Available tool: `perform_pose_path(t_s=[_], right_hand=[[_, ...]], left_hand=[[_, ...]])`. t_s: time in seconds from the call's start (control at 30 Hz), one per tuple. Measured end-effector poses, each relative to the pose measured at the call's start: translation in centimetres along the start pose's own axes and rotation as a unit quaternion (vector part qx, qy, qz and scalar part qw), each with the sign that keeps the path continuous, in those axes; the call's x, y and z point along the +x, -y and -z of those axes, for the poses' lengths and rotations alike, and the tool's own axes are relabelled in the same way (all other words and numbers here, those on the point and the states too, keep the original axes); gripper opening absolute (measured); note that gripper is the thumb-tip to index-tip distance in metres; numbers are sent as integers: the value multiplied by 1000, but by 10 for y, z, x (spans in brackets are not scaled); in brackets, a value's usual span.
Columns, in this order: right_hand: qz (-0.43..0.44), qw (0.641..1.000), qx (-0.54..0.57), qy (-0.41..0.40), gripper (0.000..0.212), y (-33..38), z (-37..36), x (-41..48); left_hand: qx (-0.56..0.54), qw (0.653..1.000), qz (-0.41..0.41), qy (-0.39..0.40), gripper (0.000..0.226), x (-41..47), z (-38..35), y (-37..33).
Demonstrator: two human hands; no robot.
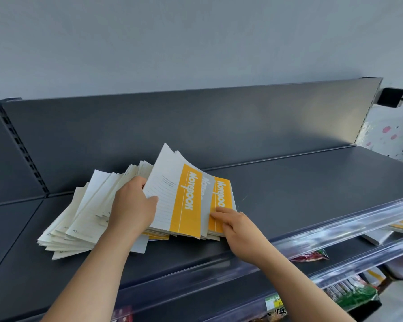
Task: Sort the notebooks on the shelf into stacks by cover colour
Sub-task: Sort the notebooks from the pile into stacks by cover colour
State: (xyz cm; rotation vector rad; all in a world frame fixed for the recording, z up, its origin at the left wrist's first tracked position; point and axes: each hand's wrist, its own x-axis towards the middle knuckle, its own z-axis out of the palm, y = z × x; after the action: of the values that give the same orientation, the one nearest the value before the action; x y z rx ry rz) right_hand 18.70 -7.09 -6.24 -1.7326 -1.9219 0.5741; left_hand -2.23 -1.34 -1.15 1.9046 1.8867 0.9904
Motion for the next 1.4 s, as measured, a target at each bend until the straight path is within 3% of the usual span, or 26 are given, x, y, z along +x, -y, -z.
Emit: perform_pose_path(t_s=[0.1,0.3,0.53,0.67,0.8,1.03,1.4], right_hand=[[-19,1000,4,7,42,0,0,0],[-36,998,48,-5,40,10,2,6],[-86,968,226,-60,26,30,-4,19],[-64,934,339,-96,19,54,-7,23],[-12,924,373,-82,20,83,-13,25],[66,940,331,-58,22,150,-46,31],[62,937,343,26,18,287,-153,33]], left_hand=[[-1,1000,15,5,11,2,3,0],[-78,996,42,15,23,6,6,6],[-270,959,90,12,26,-2,17,20],[-333,939,86,-14,25,-13,35,27],[-335,938,81,-46,25,-27,52,38],[-318,936,99,-109,24,-44,103,88],[-259,942,143,-161,22,-77,222,210]])
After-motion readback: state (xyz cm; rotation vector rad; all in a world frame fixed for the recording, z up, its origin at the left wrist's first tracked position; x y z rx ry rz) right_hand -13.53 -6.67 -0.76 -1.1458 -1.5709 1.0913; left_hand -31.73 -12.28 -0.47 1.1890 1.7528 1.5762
